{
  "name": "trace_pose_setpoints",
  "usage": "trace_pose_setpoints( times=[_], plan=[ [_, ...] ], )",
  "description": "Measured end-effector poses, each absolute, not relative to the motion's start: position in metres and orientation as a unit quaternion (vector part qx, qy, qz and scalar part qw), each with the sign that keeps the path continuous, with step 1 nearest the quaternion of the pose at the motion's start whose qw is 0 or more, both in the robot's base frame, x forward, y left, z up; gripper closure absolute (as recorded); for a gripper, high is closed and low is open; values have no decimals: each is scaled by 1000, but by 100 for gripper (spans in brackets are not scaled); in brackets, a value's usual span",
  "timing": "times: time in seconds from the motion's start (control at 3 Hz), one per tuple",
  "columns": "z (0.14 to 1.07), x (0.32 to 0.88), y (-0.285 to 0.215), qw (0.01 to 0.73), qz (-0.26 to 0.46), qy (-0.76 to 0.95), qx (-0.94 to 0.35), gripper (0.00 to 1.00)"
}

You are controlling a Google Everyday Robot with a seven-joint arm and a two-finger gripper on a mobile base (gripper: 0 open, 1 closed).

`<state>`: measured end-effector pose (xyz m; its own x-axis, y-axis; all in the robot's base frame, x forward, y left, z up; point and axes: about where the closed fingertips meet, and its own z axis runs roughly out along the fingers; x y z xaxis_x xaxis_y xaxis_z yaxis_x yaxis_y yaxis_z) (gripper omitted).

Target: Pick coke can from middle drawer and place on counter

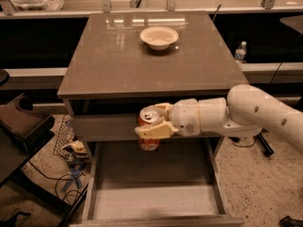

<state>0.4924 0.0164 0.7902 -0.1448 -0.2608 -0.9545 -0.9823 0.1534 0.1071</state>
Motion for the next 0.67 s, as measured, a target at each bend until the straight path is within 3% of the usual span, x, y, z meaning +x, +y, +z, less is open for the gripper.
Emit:
trace_pose_setpoints(
  times=[0.67],
  plan=[
    [842,496,26,442,408,598,-529,100]
  ],
)
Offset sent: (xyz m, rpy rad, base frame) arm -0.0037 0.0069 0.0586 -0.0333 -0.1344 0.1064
